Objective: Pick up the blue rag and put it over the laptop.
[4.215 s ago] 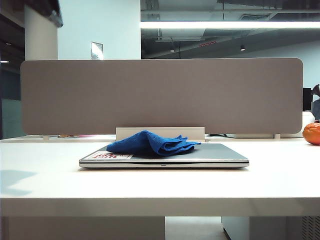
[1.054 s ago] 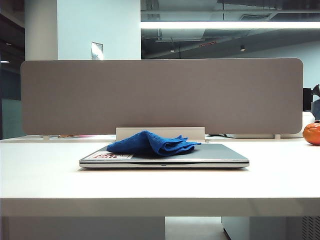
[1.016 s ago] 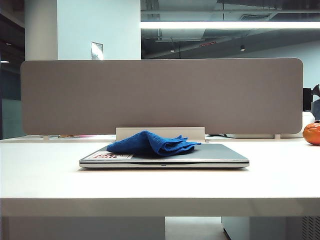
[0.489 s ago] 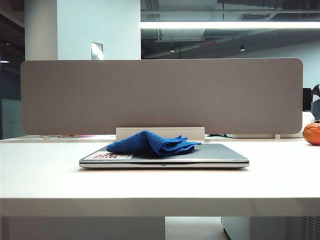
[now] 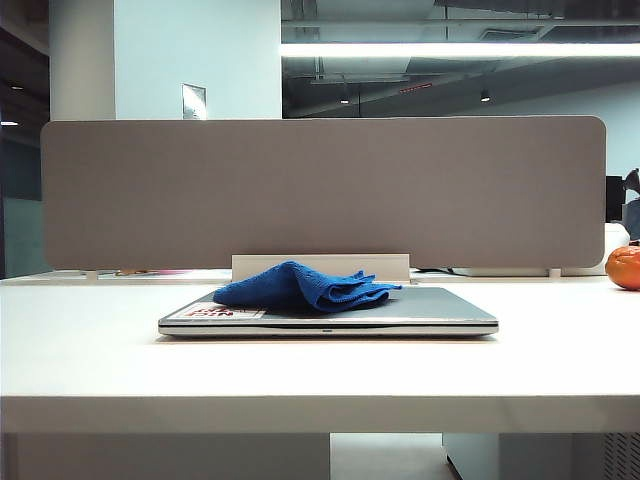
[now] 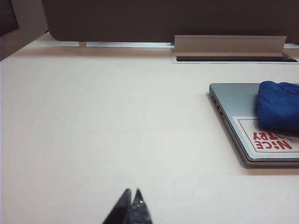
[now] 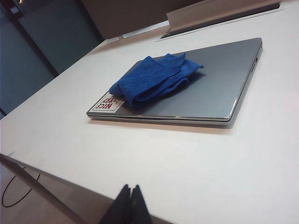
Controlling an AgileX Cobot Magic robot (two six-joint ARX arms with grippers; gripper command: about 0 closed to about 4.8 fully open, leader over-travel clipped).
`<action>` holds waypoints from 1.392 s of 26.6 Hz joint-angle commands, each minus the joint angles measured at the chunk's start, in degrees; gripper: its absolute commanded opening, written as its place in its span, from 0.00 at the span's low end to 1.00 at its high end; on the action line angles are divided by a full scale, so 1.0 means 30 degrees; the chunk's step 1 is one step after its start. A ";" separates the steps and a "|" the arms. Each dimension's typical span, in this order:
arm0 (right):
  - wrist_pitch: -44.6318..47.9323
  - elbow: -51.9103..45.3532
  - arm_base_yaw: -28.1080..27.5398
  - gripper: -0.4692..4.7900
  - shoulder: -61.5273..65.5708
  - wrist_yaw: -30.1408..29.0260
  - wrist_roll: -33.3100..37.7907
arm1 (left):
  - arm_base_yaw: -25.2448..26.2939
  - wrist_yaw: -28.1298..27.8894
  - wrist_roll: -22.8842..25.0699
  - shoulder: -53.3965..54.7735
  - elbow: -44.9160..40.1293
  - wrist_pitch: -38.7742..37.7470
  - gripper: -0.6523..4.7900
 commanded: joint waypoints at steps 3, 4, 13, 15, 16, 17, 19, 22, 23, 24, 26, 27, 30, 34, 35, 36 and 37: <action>0.0284 -0.0080 -0.0007 0.08 -0.0044 -0.0087 -0.0211 | 0.0044 0.0073 0.0015 0.0015 0.0058 0.0109 0.11; 0.0423 -0.0080 -0.0007 0.08 -0.0044 0.0772 -0.2127 | 0.0044 0.0073 0.0007 0.0015 0.0058 0.0109 0.11; 0.1603 -0.0102 -0.0007 0.08 -0.0044 1.1409 -0.3381 | 0.0044 0.0073 0.0007 0.0015 0.0058 0.0109 0.11; 0.1552 -0.0102 -0.0007 0.08 -0.0044 1.2123 -0.3432 | 0.0044 0.0073 0.0007 0.0015 0.0058 0.0109 0.11; 0.1530 -0.0102 -0.0007 0.08 -0.0044 1.2109 -0.3534 | 0.0044 0.0073 0.0007 0.0015 0.0058 0.0109 0.11; 0.1530 -0.0102 0.0000 0.08 -0.0044 1.2109 -0.3636 | 0.0044 0.0073 0.0007 0.0015 0.0058 0.0109 0.11; 0.1486 -0.0102 0.0000 0.08 -0.0044 1.2101 -0.4248 | 0.0044 0.0073 0.0007 0.0015 0.0058 0.0109 0.11; 0.1268 -0.0102 0.0000 0.08 -0.0044 1.1992 -0.4860 | 0.0044 0.0080 0.0007 0.0015 0.0058 0.0109 0.11; 0.1107 -0.0102 0.0000 0.08 -0.0044 1.1868 -0.4962 | 0.0044 0.0073 0.0015 0.0015 0.0058 0.0109 0.11; 0.1027 -0.0102 0.0000 0.08 -0.0044 1.1868 -0.5042 | 0.0044 0.0073 0.0007 0.0015 0.0058 0.0109 0.11; 0.1005 -0.0102 0.0000 0.08 -0.0044 1.1795 -0.5355 | 0.0044 0.0073 0.0007 0.0015 0.0058 0.0109 0.11; 0.1027 -0.0102 0.0000 0.08 -0.0044 1.1679 -0.5472 | 0.0044 0.0073 0.0007 0.0015 0.0058 0.0109 0.11; 0.1078 -0.0102 0.0000 0.08 -0.0044 1.1599 -0.5741 | 0.0044 0.0073 0.0007 0.0015 0.0058 0.0109 0.11; 0.1027 -0.0102 0.0000 0.08 -0.0044 1.1599 -0.5741 | 0.0044 0.0073 0.0015 0.0015 0.0058 0.0109 0.11; 0.1027 -0.0102 -0.0007 0.08 -0.0044 1.1599 -0.5741 | 0.0044 0.0073 0.0007 0.0015 0.0058 0.0109 0.11; 0.1035 -0.0102 0.0000 0.08 -0.0044 1.1599 -0.5741 | 0.0044 0.0073 0.0007 0.0015 0.0058 0.0109 0.11; 0.1035 -0.0102 0.0000 0.08 -0.0044 1.1599 -0.5741 | 0.0044 0.0073 0.0015 0.0015 0.0058 0.0109 0.11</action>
